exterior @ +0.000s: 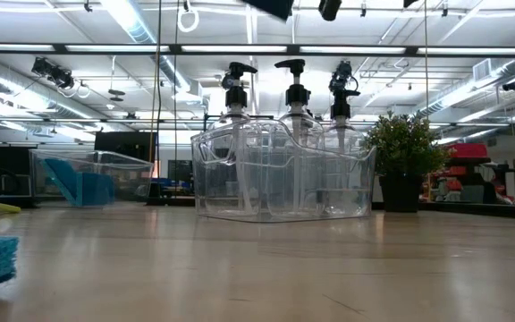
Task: Pick & Place Kitchen Sink Supplies
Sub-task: Put the blue sponge wipe into the left transparent bin
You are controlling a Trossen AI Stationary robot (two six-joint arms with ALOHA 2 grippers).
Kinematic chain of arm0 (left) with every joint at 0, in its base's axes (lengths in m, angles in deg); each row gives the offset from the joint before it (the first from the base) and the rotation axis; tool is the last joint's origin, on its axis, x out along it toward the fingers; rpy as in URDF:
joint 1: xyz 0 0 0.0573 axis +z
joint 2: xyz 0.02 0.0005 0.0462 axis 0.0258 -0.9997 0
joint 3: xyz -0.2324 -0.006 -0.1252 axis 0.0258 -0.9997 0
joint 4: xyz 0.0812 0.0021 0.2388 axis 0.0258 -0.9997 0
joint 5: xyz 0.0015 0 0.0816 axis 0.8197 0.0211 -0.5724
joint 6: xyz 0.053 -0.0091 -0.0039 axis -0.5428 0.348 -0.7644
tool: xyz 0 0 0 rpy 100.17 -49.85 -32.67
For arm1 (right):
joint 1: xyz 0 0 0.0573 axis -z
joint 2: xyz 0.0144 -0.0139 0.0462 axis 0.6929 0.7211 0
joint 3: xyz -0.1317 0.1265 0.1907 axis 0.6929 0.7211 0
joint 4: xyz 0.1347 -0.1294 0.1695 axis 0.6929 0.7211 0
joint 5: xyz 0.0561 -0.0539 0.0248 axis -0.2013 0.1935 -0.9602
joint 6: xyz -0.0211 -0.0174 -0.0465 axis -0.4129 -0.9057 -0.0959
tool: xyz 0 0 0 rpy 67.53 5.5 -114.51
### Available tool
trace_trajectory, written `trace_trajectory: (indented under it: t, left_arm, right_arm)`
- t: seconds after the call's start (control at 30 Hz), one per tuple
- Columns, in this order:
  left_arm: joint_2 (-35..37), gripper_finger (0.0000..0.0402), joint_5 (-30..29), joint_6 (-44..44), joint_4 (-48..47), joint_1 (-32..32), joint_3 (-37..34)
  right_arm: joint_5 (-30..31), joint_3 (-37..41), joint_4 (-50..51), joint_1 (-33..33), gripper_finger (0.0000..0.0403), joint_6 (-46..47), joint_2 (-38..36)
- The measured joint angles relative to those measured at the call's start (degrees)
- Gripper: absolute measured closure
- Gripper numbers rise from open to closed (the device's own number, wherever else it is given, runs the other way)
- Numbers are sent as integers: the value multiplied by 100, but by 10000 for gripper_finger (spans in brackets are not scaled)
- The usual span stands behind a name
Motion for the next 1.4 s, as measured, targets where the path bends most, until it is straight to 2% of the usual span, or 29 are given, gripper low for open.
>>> trace_trajectory:
  t: [0.23,0.53,0.83,0.97,1.17,1.4]
  left_arm:
    - [25,388,-57,-9,-606,800,0]
    - [111,380,-870,-308,-1830,2173,-1]
    - [109,377,-887,-435,-3139,3348,0]
    - [109,376,-1165,-97,-3796,3731,0]
    - [103,381,-2042,1121,-4189,4094,0]
    - [101,360,-2078,1513,-4295,4209,0]
  right_arm:
    - [72,0,216,198,258,-165,2]
    - [26,0,491,196,262,-173,7]
    - [24,0,636,196,262,-441,7]
    - [27,0,802,196,262,-583,7]
    - [28,0,895,196,262,-689,9]
    - [29,0,892,196,262,-796,9]
